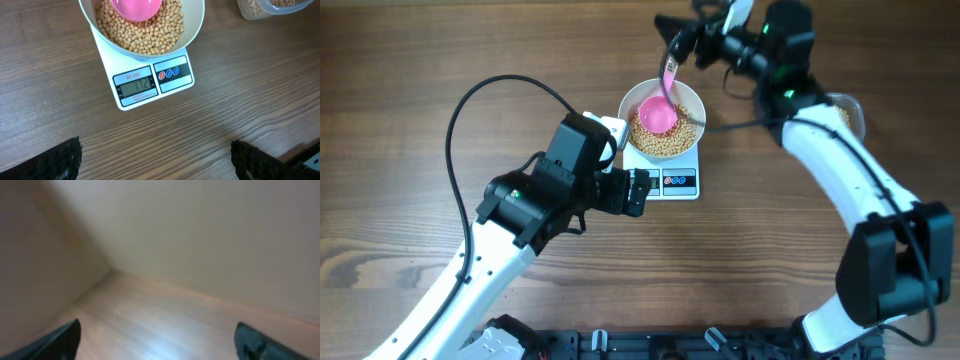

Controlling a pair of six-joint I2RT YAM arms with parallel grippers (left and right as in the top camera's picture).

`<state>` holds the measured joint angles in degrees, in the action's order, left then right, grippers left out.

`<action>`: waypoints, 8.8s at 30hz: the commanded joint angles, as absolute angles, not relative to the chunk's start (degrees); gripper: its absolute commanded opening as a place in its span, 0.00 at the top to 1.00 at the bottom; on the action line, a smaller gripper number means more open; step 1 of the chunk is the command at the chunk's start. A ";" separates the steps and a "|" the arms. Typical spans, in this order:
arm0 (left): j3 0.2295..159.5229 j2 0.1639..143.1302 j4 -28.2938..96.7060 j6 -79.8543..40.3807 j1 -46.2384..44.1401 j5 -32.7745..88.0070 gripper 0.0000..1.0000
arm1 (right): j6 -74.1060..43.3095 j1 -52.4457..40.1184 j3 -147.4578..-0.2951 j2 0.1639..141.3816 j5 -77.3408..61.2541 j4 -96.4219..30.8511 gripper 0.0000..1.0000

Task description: Scoop item into bowl and weigh 150g on scale

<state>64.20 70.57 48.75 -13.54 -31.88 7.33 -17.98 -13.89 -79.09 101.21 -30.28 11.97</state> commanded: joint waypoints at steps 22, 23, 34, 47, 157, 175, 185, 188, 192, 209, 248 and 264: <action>64.07 70.52 48.62 -12.38 -32.14 6.81 0.00 | -9.13 -7.79 -113.54 115.00 -32.95 -29.87 0.00; 64.07 70.52 48.62 -12.38 -32.14 6.81 0.00 | -9.08 -7.86 -113.67 115.07 -32.97 -29.47 0.00; 64.07 70.52 48.62 -12.38 -32.14 6.81 0.00 | -8.99 -7.97 -111.15 115.31 -32.12 -31.42 0.00; 64.07 70.52 48.62 -12.38 -32.14 6.81 0.00 | -15.07 -7.97 -109.38 123.37 -44.07 -31.79 0.00; 64.07 70.52 48.62 -12.38 -32.14 6.81 0.00 | -11.11 -7.86 -109.54 124.53 -46.22 -40.27 0.96; 64.07 70.52 48.62 -12.38 -32.14 6.81 0.00 | 1.80 -8.08 -109.54 121.89 -37.47 -50.65 0.96; 64.07 70.52 48.62 -12.38 -32.14 6.81 0.00 | 9.69 -13.74 -109.54 116.09 -19.22 -52.45 0.96; 64.07 70.52 48.62 -12.38 -32.14 6.81 0.00 | 9.65 -15.55 -109.54 116.01 -17.45 -53.23 0.96; 64.07 70.52 48.62 -12.38 -32.14 6.81 0.00 | 9.67 -17.15 -109.54 116.01 -17.56 -55.11 0.96; 64.07 70.52 48.62 -12.38 -32.14 6.81 0.00 | 8.84 -17.39 -109.54 116.01 -17.37 -67.46 0.96; 64.07 70.52 48.62 -12.38 -32.14 6.81 0.00 | -0.01 -17.39 -109.51 116.03 -19.55 -47.05 0.96; 64.07 70.52 48.62 -12.38 -32.14 6.81 0.00 | -0.58 -13.96 -111.59 115.37 -19.09 -54.89 0.64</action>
<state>64.20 70.57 48.75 -13.56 -31.88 7.33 0.21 -16.43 -109.73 116.77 -18.41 -52.29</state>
